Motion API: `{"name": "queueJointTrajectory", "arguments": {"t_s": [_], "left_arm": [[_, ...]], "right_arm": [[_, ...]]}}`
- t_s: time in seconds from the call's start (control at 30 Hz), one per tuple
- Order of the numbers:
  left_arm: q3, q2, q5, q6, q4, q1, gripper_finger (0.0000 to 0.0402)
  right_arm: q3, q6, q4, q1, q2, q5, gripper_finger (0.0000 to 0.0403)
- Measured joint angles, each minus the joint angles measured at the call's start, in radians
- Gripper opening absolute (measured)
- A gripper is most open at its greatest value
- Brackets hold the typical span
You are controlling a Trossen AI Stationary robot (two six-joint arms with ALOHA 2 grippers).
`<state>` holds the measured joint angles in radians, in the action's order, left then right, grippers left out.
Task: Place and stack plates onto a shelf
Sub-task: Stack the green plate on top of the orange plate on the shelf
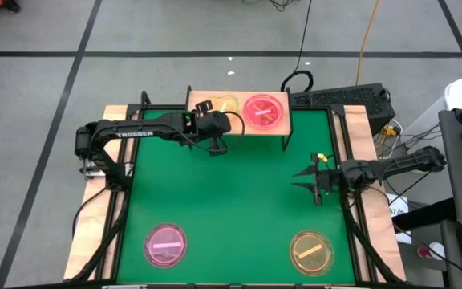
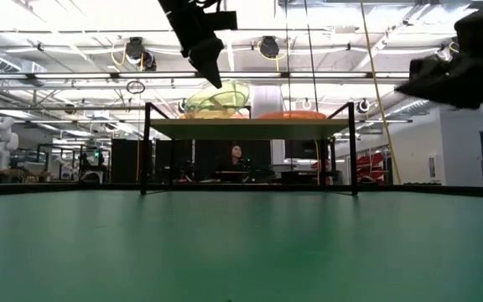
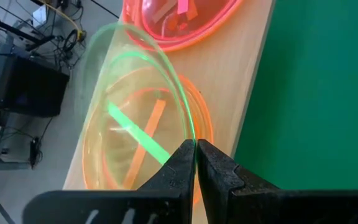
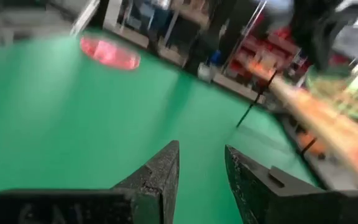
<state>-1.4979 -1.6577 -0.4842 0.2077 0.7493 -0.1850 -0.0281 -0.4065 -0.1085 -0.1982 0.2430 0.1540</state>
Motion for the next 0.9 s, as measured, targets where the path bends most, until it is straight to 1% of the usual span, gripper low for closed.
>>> {"name": "queueJointTrajectory", "arguments": {"t_s": [0.03,0.23,0.5,0.9], "left_arm": [[0.0,0.0,0.002,0.0,-0.002,-0.001,0.0021],[0.0,0.0,0.006,-0.001,-0.008,-0.003,0.0021],[0.0,0.0,0.033,-0.03,0.008,-0.039,0.0021],[0.05,-0.011,0.041,-0.057,-0.047,-0.053,0.0021]], "right_arm": [[0.0,0.001,-0.033,0.0,0.012,-0.001,0.0112],[0.001,0.001,-0.066,0.0,0.017,0.001,0.0112],[0.002,0.001,-0.066,0.0,0.021,0.001,0.0112],[0.003,0.001,-0.067,0.0,0.021,0.001,0.0112]]}}
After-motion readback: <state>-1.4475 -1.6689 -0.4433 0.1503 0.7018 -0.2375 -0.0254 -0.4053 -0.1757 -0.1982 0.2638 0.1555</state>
